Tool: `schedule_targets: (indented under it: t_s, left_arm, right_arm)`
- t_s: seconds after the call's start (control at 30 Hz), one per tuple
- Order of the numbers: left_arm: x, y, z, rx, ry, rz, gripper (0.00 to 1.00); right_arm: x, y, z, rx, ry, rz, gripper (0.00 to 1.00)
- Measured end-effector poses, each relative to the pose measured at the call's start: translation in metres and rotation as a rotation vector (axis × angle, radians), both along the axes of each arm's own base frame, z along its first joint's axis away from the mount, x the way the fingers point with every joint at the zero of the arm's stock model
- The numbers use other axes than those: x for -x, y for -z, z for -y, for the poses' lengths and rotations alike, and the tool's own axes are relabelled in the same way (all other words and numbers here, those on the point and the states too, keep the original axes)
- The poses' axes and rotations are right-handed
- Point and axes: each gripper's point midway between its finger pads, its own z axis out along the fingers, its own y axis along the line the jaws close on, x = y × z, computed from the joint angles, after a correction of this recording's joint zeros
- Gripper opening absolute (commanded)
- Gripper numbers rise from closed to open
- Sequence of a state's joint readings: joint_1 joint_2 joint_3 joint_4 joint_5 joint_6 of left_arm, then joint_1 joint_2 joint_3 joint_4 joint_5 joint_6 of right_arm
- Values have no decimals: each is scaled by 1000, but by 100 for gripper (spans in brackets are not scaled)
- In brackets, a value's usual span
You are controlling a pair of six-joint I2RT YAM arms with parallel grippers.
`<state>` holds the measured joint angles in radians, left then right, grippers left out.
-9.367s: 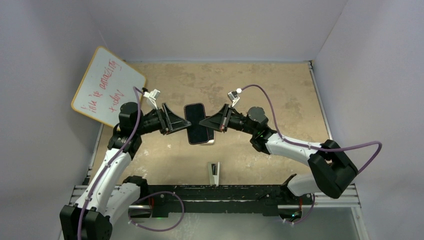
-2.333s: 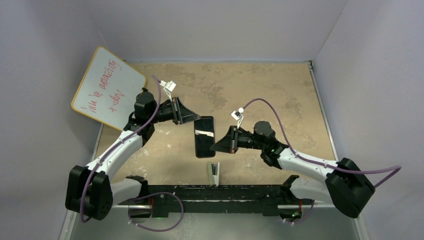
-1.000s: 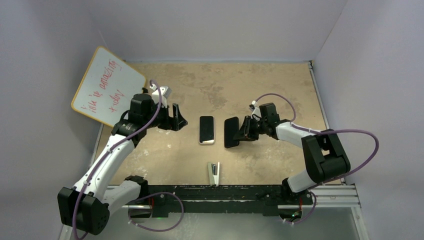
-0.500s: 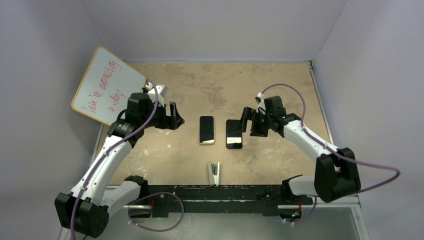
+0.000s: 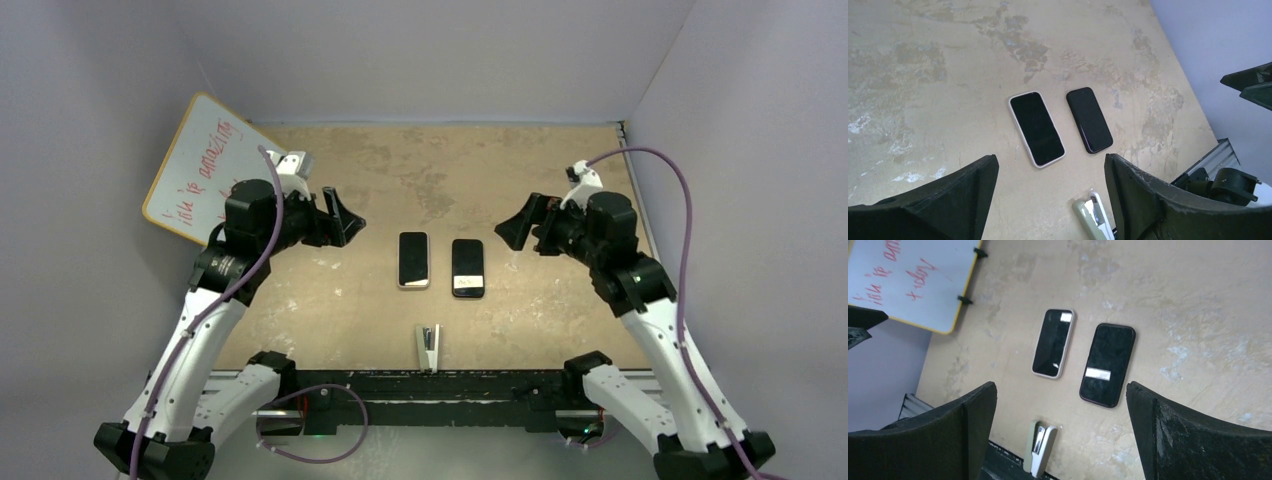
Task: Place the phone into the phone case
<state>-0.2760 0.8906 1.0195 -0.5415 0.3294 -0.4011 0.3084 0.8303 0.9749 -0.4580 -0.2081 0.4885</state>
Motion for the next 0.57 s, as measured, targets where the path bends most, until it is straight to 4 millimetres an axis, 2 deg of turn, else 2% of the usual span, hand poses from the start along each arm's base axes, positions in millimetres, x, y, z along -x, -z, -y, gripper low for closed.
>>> schedule_targets:
  t_s: [0.13,0.27,0.57]
  left_arm:
    - [8,-15,-2,18,-3,52,80]
    - [11,-24,-5,31,-14,100,82]
    - [7,-19,-4,37,-17,114,81]
  right_arm:
    - [10,-24,14,-17,62,106,99]
    - [17,-31,24,-31,112,161,99]
    - [13,-15,29,-22,149,140,99]
